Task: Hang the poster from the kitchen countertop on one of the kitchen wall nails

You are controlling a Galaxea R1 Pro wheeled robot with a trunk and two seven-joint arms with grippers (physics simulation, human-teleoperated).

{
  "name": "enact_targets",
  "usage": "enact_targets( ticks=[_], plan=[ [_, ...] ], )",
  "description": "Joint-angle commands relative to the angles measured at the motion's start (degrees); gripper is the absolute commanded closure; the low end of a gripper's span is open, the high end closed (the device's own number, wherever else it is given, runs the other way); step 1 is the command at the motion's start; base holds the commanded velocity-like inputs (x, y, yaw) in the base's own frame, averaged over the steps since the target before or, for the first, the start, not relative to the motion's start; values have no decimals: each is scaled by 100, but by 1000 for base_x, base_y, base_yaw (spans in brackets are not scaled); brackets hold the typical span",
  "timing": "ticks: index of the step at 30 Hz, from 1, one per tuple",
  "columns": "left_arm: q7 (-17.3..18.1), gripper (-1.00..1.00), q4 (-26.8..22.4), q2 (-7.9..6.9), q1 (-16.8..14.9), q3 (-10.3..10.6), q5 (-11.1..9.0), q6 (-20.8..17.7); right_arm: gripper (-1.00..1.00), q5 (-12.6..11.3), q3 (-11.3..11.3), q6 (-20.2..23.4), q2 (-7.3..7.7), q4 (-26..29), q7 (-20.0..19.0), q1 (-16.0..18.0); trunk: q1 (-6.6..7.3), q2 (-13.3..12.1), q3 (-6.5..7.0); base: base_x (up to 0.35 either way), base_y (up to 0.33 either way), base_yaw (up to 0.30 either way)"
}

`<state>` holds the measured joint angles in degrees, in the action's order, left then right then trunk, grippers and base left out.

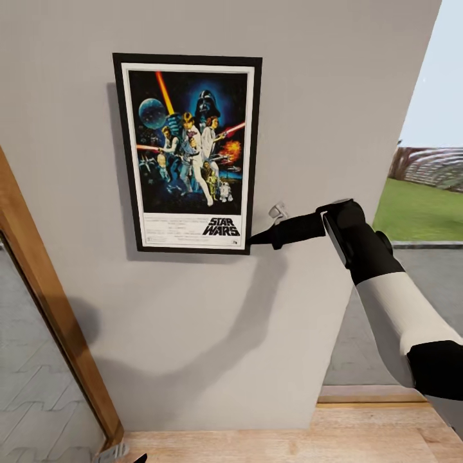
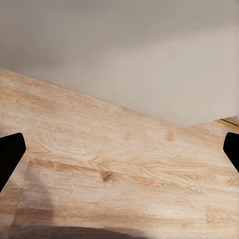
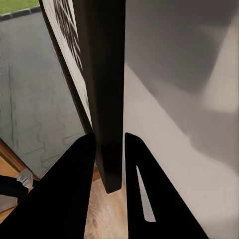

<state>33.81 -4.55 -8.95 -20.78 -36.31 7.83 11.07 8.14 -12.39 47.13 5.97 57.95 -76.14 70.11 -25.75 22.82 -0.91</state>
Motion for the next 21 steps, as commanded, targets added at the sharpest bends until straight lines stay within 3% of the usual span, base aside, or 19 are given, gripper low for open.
enact_targets(
  ticks=[1, 21],
  plan=[
    [11, -100, 7, -1, -5, -42, 61, 36, 100, 39, -2, 51, 1, 5, -47, 6, -3, 10, -10, 0, 9, 0],
    [12, -100, 7, -1, -5, -38, 61, 36, 100, 39, -2, 51, 1, 6, -43, 3, -3, 10, -10, 0, 18, 0]
  ],
)
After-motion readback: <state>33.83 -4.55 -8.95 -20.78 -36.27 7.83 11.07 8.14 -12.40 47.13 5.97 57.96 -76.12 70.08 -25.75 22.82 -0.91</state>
